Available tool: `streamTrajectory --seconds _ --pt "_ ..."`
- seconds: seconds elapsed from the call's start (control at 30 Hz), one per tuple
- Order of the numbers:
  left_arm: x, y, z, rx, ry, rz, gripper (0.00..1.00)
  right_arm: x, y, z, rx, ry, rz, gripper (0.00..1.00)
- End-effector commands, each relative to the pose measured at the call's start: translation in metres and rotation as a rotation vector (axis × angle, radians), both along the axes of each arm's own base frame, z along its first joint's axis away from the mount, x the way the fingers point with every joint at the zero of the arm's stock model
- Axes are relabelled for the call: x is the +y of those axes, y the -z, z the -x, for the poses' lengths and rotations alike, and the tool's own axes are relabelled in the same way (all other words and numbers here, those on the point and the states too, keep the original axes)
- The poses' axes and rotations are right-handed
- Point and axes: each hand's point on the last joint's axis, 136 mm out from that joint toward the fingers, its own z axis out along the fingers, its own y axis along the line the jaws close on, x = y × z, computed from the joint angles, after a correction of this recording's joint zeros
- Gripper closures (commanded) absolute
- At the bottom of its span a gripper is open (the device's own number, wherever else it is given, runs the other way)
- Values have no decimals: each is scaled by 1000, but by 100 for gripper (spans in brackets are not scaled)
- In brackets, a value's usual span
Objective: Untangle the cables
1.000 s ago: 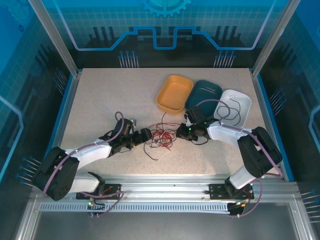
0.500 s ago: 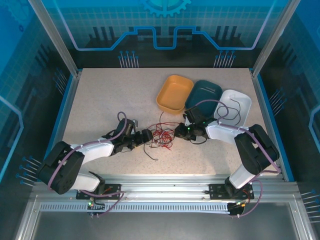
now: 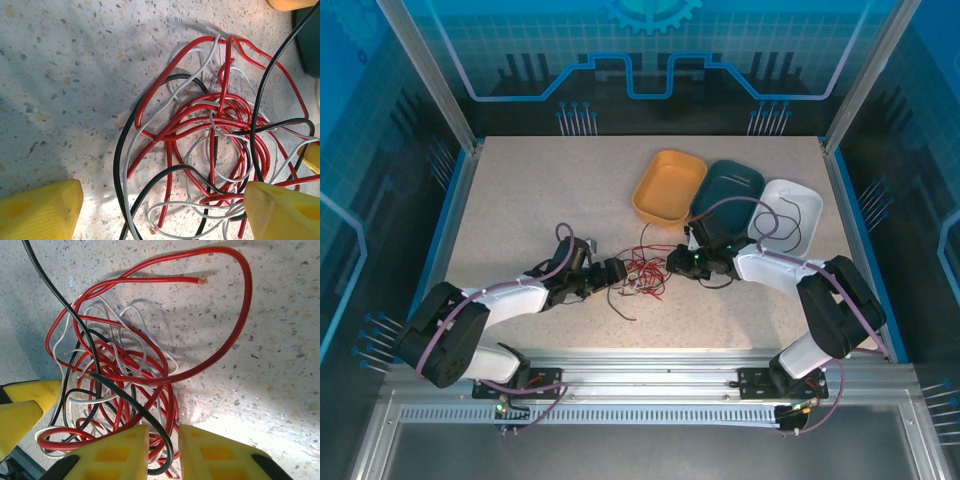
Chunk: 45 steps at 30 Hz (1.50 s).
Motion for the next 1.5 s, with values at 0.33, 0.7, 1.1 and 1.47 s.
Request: streamTrajectory --seconds 0.33,0.7,1.1,1.47 --pt "-7 -8 -3 -23 16 21 17 3 10 1 13 -6 8 86" --pt "-8 -9 -4 -27 16 28 30 -24 -25 5 -82 -13 158 100" --pt "-10 -11 -5 -36 26 36 39 3 -101 3 -271 -120 178 100" --pt "-11 -11 -5 -38 31 37 39 36 -182 4 -494 -216 130 100"
